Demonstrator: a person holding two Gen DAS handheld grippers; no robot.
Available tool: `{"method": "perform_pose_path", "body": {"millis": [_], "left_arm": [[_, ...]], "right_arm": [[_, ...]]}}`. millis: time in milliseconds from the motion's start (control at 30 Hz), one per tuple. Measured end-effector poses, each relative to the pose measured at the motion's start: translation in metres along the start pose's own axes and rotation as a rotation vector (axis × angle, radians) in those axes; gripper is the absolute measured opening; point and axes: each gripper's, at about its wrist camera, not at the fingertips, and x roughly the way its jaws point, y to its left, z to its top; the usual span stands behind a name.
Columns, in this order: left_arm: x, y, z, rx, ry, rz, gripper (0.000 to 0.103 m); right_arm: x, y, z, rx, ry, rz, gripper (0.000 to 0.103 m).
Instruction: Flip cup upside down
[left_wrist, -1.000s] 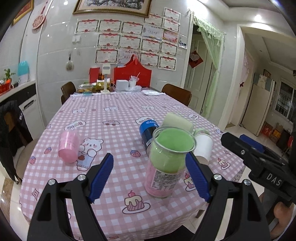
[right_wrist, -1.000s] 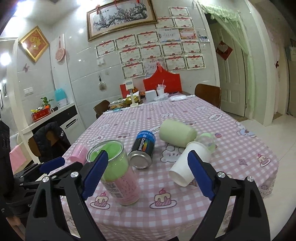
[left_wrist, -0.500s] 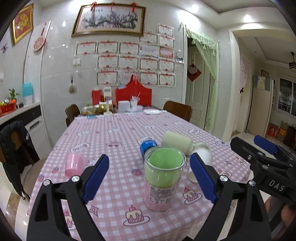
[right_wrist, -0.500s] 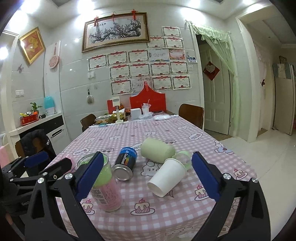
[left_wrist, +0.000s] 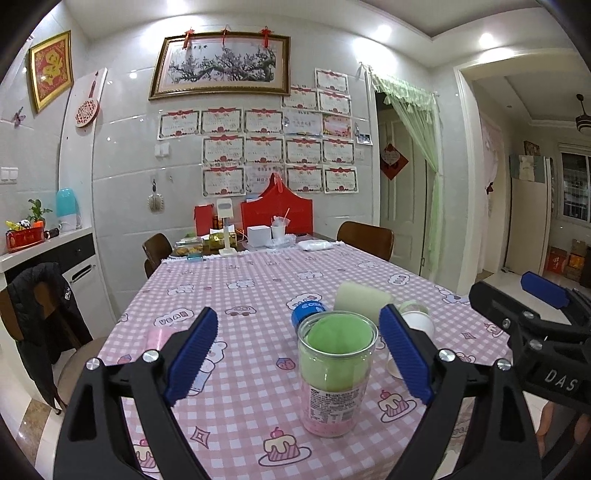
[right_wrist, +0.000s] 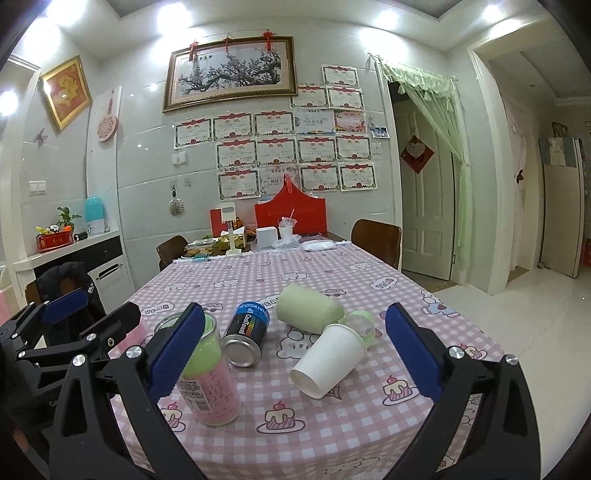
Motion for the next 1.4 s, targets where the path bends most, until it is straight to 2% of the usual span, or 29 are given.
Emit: {"method": "perform_pose_path", "body": {"millis": [400,1400], "left_arm": [[-0.0044,-0.0020,-0.0010,0.012,-0.033,0.014,0.088],[-0.0100,-0.0052,0.0015,0.019,-0.046,0.022,0.088]], "right_arm": [[-0.0034,0.0018,-0.0011,-0.004,-0.020,-0.013,0.095],[-0.0043,0.0019,-0.0006,-0.004,-0.023,-0.014,0.095]]}}
